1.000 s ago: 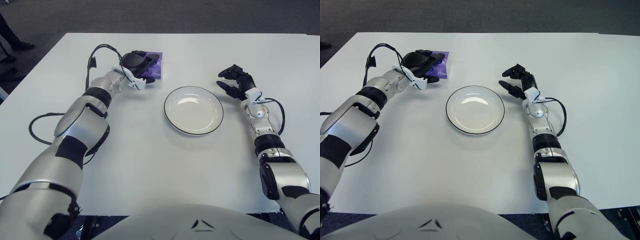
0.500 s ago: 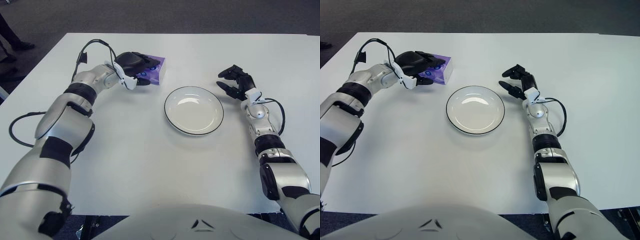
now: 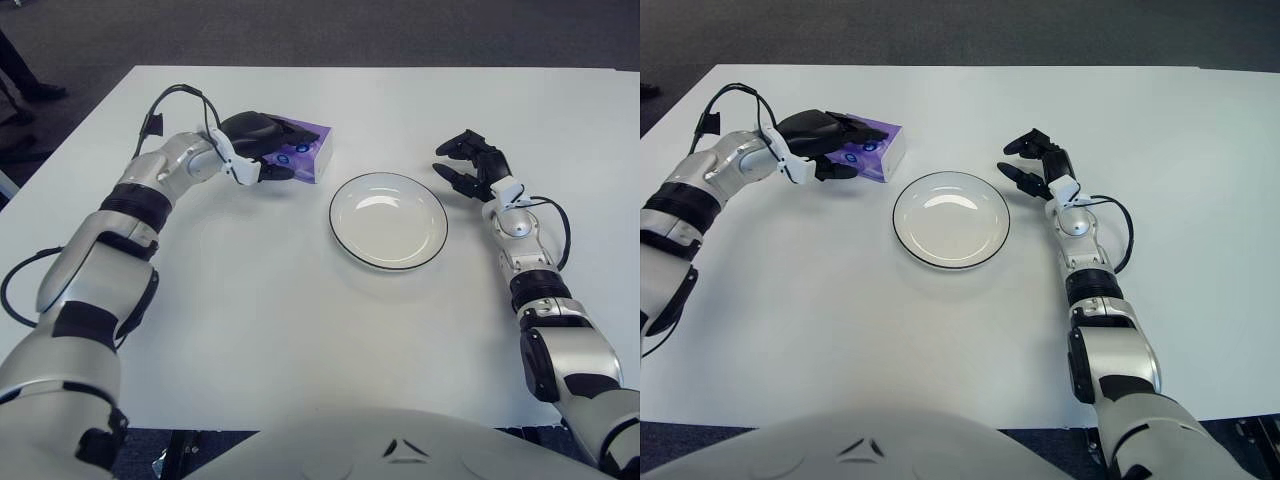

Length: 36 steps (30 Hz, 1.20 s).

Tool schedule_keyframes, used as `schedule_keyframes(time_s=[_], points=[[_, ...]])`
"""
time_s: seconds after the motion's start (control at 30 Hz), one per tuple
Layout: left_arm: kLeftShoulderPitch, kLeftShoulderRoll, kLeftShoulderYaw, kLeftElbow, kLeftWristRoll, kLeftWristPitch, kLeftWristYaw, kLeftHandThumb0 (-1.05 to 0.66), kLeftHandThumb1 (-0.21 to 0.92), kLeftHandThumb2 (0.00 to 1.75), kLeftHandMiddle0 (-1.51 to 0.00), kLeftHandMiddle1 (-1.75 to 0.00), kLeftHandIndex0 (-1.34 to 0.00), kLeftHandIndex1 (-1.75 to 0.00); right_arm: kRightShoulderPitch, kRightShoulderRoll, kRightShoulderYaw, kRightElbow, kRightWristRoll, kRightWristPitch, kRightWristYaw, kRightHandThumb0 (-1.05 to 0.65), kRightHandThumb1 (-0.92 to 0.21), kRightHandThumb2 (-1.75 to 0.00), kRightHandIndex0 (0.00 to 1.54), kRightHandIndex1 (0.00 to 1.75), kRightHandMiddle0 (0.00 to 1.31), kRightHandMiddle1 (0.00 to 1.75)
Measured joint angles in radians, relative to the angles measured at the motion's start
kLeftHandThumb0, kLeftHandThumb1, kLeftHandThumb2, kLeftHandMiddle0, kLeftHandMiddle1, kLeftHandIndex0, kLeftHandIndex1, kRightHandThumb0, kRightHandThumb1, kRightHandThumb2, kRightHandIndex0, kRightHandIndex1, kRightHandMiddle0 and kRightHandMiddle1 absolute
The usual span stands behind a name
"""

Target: Put the tissue paper into the plate.

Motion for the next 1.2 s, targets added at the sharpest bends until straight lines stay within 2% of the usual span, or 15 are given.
schedule_keyframes(time_s=[0.17,0.37,0.47,0.8,0.9,1.07,1.2], points=[[0.037,0.007,0.02,-0.076,0.023,0.029,0.023,-0.98,0.92,0.85,-0.65,-0.01,-0.45,-0.04,0.004,-0.002,0.0,-0.005,0.0,0.0,0.0,-0.01,-0.92,-0.17,0.66,1.31,0.45,1.24],[0.048,-0.006,0.021,-0.091,0.159,0.061,0.236,-0.98,0.92,0.84,-0.44,0.0,-0.41,-0.02,0.006,-0.005,0.0,-0.009,0.0,0.0,0.0,-0.01,-0.92,-0.17,0.66,1.31,0.45,1.24],[0.047,-0.024,0.02,-0.078,0.214,0.092,0.354,-0.98,0.92,0.84,-0.39,0.0,-0.4,-0.01,0.007,-0.005,0.0,-0.013,0.0,0.0,0.0,-0.01,-0.92,-0.17,0.66,1.31,0.45,1.24],[0.027,-0.109,-0.031,0.106,0.343,0.141,0.771,-1.02,0.92,0.69,-0.22,0.0,-0.29,0.0,0.009,-0.006,0.0,-0.023,0.0,0.002,0.0,-0.01,-0.92,-0.17,0.66,1.31,0.45,1.24],[0.013,-0.126,-0.055,0.161,0.376,0.151,0.862,-1.03,0.92,0.64,-0.16,0.0,-0.26,0.0,0.01,-0.006,0.0,-0.023,0.0,0.004,0.0,-0.01,-0.92,-0.17,0.66,1.31,0.45,1.24],[-0.011,-0.151,-0.084,0.24,0.407,0.19,0.963,-1.05,0.92,0.61,-0.04,0.0,-0.19,0.0,0.011,-0.006,0.0,-0.023,-0.001,0.007,0.0,-0.01,-0.92,-0.17,0.66,1.32,0.45,1.24],[-0.03,-0.165,-0.099,0.284,0.411,0.201,0.992,-1.05,0.92,0.58,-0.01,0.0,-0.17,0.0,0.011,-0.006,0.0,-0.023,-0.001,0.008,0.0,-0.01,-0.92,-0.17,0.66,1.32,0.45,1.24]])
